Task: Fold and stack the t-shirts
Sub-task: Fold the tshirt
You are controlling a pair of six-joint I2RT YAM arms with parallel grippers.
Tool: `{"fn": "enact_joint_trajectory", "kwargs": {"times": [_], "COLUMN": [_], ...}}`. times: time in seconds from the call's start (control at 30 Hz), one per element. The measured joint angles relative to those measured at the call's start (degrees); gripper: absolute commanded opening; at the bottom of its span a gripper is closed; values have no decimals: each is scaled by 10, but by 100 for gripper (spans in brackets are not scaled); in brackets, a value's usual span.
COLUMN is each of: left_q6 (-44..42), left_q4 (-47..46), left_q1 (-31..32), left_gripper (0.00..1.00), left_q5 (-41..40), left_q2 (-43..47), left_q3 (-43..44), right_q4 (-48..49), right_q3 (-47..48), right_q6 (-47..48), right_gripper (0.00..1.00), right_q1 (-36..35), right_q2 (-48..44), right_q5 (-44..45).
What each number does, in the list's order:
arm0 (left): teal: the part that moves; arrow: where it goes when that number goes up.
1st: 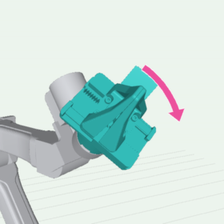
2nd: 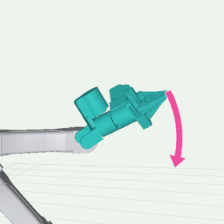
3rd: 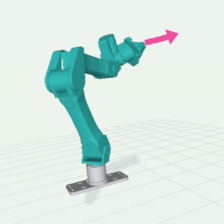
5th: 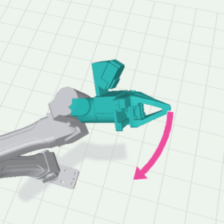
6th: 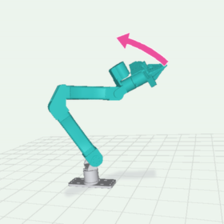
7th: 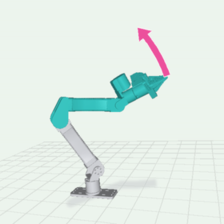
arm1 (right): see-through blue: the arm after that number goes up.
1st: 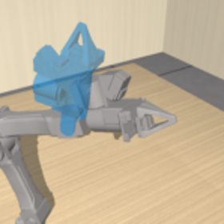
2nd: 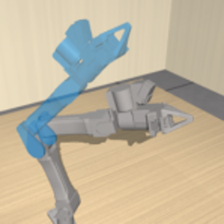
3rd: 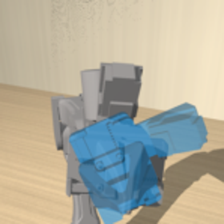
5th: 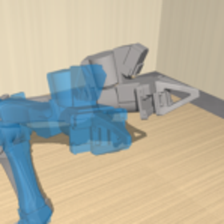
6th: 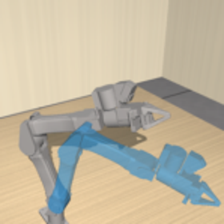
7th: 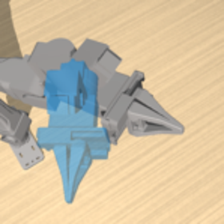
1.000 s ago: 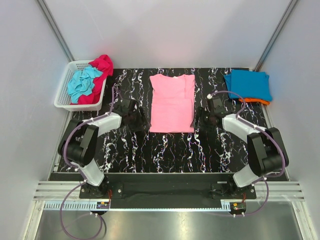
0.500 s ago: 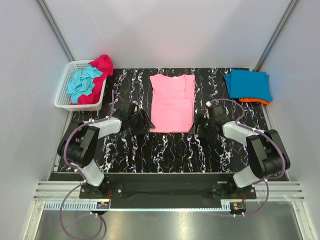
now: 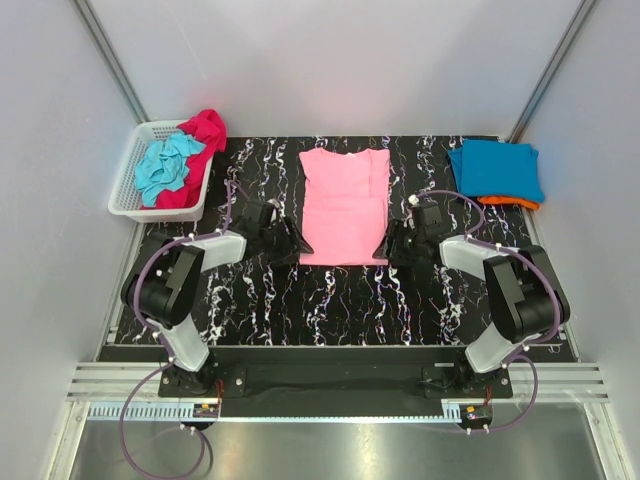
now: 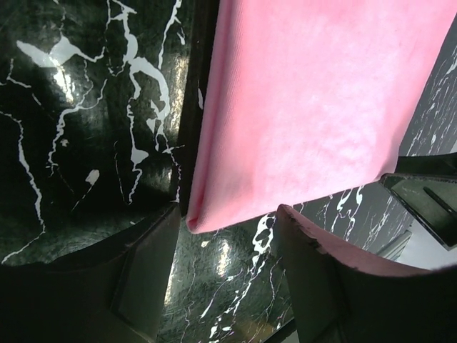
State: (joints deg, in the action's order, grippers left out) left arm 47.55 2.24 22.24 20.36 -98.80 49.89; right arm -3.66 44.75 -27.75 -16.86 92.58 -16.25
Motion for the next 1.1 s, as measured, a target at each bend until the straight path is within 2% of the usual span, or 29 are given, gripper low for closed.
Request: {"fn": "enact_joint_trajectory", "kwargs": {"times": [0.1,0.3,0.37,0.43,0.5,0.57,0.63,0.93,1.1], "left_q6": [1,0,-2,-3,-4,-7,-8,-10,-9], "left_q4": [-5,-5,-2,-1,2,6,7,2,8], "left_q1": [0,0,0,0,0,0,0,14,32], "left_gripper": [58,36,28,22,13,4,0,0,0], "left_q5": [4,3,2,1,0,0,0,-3,-15], "left_q2": [-6,-15,-17,-19,-19,-19,-19,-6,50], "left_q3": [3,4,4,3,3,3,3,-16,-70], "right_q4": [11,9,0,-14,-28,-43,-57,-115,-134], "right_q3": [3,2,2,2,3,3,7,4,-30], "right_q6": [-4,-16,-19,-23,-28,-33,-35,-36,-45], "right_gripper": [55,44,33,12,0,0,0,0,0], "right_q1": [0,0,0,0,0,0,0,0,-1], "right_q2": [10,14,14,14,14,14,11,-15,-68], "right_q5": [-2,-3,-3,1,3,5,8,18,15]}}
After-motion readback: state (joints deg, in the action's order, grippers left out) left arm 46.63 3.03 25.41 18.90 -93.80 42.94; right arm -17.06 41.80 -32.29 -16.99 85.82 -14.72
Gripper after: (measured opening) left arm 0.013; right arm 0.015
